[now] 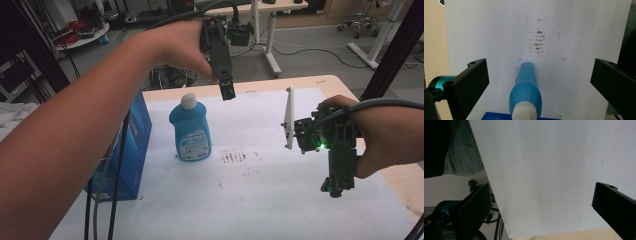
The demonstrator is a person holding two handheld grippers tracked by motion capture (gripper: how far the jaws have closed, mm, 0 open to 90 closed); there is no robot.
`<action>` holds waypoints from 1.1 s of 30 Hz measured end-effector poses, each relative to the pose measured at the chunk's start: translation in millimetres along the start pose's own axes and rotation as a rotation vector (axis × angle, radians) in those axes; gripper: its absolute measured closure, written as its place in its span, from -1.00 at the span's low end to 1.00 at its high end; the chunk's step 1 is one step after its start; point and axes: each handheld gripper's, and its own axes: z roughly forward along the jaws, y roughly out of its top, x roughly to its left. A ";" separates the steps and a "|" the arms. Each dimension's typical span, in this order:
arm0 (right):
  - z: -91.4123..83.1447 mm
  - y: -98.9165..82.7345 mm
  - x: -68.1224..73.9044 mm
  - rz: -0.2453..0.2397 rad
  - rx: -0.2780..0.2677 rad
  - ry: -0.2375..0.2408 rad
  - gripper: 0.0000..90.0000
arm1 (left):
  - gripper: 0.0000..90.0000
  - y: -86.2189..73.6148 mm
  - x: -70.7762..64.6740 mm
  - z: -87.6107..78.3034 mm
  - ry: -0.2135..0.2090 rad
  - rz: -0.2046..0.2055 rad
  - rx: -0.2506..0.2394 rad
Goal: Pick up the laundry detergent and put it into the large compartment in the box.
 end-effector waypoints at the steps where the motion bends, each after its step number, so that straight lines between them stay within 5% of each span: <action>1: 0.6 -0.2 -0.6 -0.001 -0.004 0.000 -0.96 | -0.96 0.4 0.0 0.0 -0.002 0.002 0.003; 16: 3.0 -0.2 6.9 -0.031 0.003 -0.017 -0.96 | -0.96 2.4 -7.0 -3.9 0.014 -0.012 0.005; 33: 0.0 3.2 4.7 -0.024 -0.006 -0.028 -0.96 | -0.96 -38.8 -7.3 -24.0 0.045 -0.087 0.005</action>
